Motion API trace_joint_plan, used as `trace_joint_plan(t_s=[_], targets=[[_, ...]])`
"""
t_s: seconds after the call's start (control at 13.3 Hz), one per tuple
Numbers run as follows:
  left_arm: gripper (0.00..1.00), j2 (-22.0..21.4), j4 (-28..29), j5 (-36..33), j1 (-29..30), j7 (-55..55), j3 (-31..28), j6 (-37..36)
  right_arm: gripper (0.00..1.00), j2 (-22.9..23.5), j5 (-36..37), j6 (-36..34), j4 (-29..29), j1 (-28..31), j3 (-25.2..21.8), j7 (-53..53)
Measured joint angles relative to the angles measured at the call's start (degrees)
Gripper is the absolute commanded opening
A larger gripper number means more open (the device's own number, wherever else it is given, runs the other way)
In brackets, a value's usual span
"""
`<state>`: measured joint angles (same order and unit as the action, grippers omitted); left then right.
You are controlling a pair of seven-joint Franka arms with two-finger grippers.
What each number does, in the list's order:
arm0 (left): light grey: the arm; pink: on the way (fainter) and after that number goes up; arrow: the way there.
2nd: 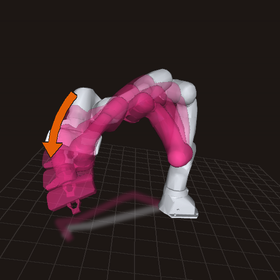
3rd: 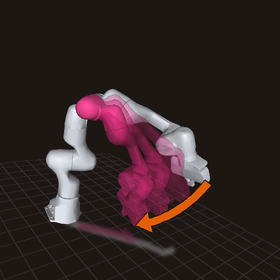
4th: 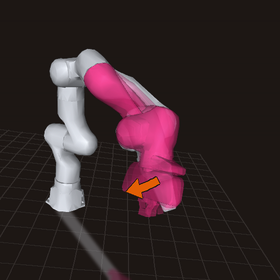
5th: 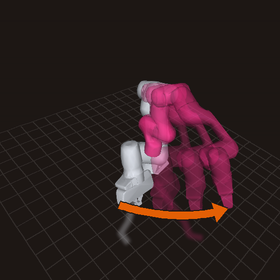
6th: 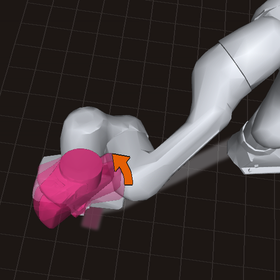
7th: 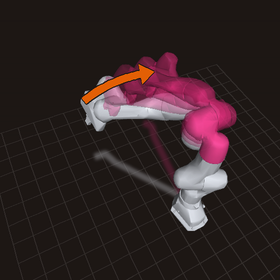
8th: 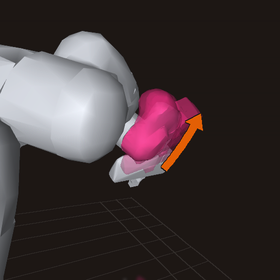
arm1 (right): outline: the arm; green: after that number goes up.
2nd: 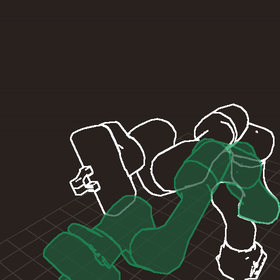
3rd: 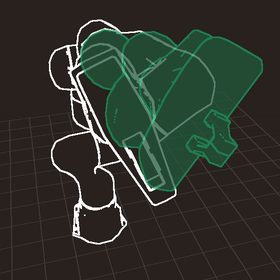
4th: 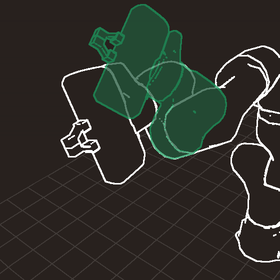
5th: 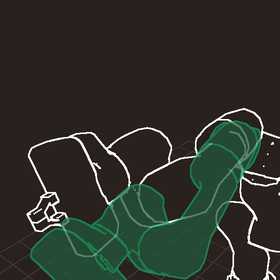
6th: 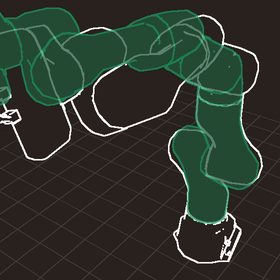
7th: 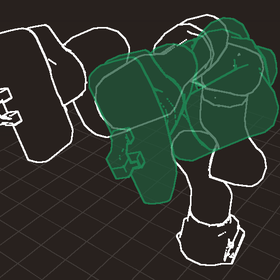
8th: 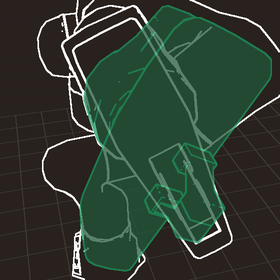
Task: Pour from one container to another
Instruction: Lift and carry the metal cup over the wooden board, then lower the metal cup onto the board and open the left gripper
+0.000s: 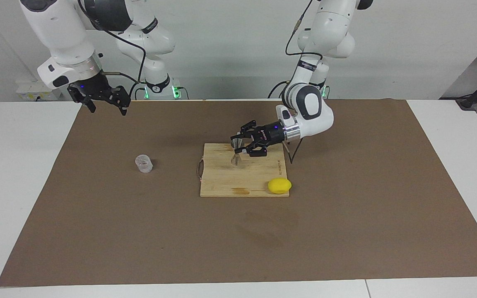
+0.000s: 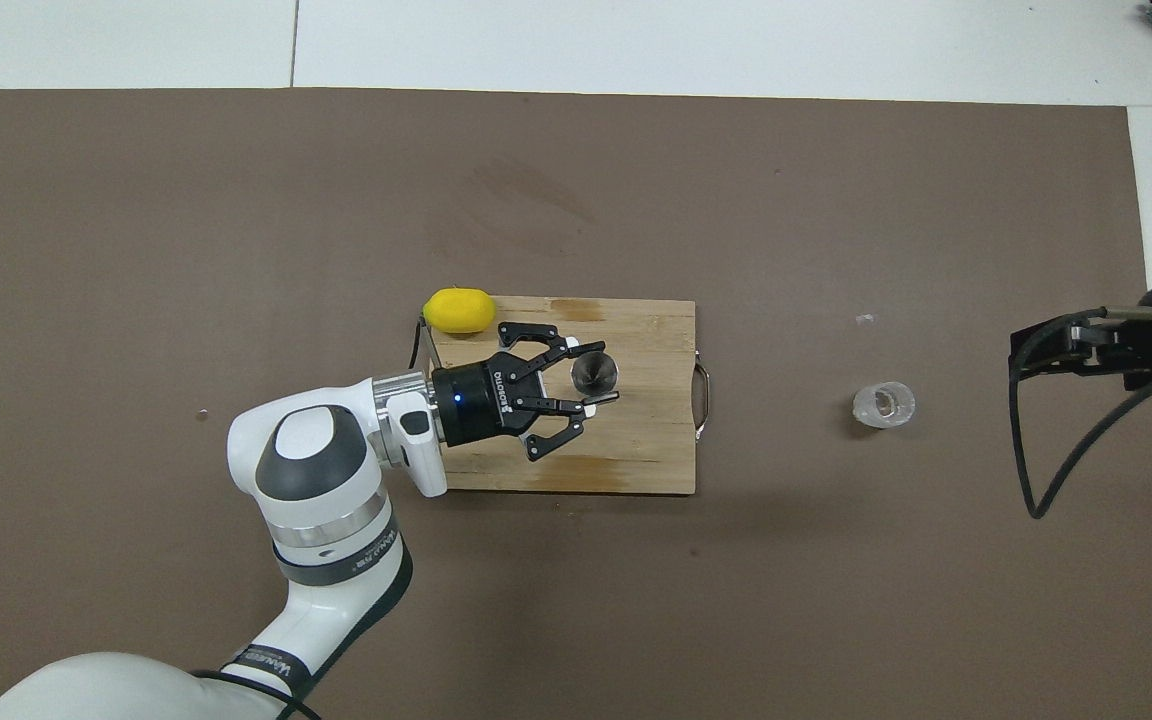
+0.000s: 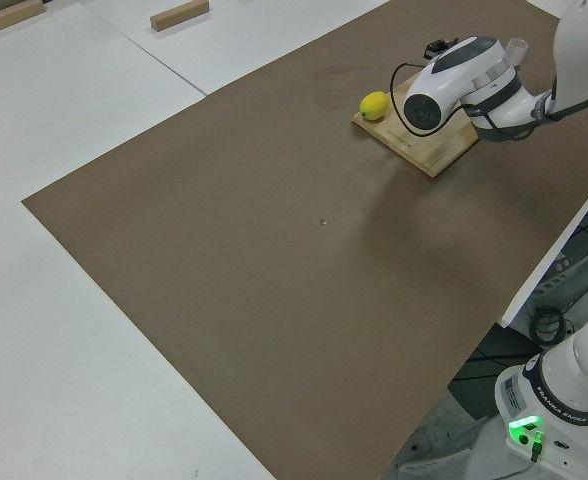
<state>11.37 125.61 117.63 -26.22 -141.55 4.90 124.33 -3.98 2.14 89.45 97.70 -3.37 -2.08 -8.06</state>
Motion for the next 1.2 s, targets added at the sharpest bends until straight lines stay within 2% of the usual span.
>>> trace_joint_plan(t_s=[0.38,0.9,1.05,1.13,1.2], targets=[[0.25,0.42,1.00,6.35,-3.42,-8.20,-0.12,2.91,1.00,-0.03,0.00,0.00,0.00,0.01,-0.01,0.00],[0.34,2.41,1.12,7.17,-3.62,-10.36,-0.17,2.96,1.00,-0.06,0.00,0.00,0.00,0.01,0.00,0.00],[0.55,2.85,1.11,7.29,-3.62,-10.40,-0.20,2.89,1.00,-0.08,0.00,0.00,-0.02,0.00,0.00,0.00],[0.62,2.85,1.11,7.32,-3.62,-10.40,-0.20,2.90,1.00,-0.09,0.00,0.00,-0.02,-0.03,0.02,0.00],[0.99,2.85,1.11,7.35,-3.62,-10.41,-0.24,2.92,1.00,-0.10,0.00,0.00,-0.02,-0.06,0.07,0.00]])
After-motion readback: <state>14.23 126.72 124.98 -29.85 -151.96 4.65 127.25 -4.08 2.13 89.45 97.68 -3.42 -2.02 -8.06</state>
